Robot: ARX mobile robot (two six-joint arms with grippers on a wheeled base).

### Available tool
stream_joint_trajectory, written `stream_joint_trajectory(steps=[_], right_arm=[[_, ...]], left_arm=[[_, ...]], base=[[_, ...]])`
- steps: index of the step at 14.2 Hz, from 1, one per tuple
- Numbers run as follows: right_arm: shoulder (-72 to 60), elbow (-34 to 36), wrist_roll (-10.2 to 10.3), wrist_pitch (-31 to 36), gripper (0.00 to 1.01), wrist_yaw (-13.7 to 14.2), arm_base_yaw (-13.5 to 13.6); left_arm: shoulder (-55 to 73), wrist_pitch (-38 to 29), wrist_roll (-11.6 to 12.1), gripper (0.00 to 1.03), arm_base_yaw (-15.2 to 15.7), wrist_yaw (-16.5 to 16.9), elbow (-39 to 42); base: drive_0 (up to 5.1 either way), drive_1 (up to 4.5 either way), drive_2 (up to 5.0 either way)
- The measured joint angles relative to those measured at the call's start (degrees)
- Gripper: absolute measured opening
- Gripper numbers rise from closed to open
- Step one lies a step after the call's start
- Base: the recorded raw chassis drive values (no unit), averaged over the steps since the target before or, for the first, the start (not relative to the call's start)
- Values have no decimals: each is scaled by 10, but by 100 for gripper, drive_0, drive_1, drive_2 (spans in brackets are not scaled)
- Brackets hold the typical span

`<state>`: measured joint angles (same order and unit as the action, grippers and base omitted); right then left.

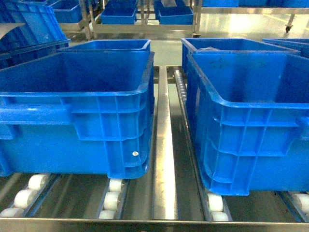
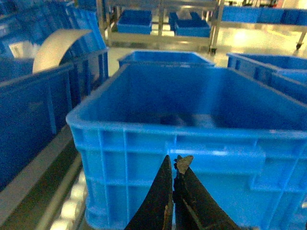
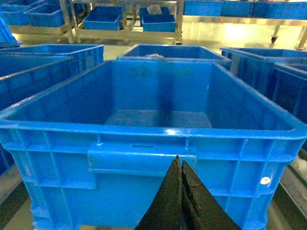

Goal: Sort blue parts and orange caps into right shelf containers

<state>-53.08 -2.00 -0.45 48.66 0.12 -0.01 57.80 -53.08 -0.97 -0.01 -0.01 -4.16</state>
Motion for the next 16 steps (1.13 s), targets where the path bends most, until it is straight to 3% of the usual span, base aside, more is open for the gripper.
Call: stream_joint_trajectory(steps=[7,16], right_arm=[[218,12,0,-180,1,-1,0],[372,13,0,-328,1,0,0]], left_arm=[[-222,184,0,2,0,0,33],[-396,348,0,2,0,0,33]], base=[[0,0,0],[0,0,0]])
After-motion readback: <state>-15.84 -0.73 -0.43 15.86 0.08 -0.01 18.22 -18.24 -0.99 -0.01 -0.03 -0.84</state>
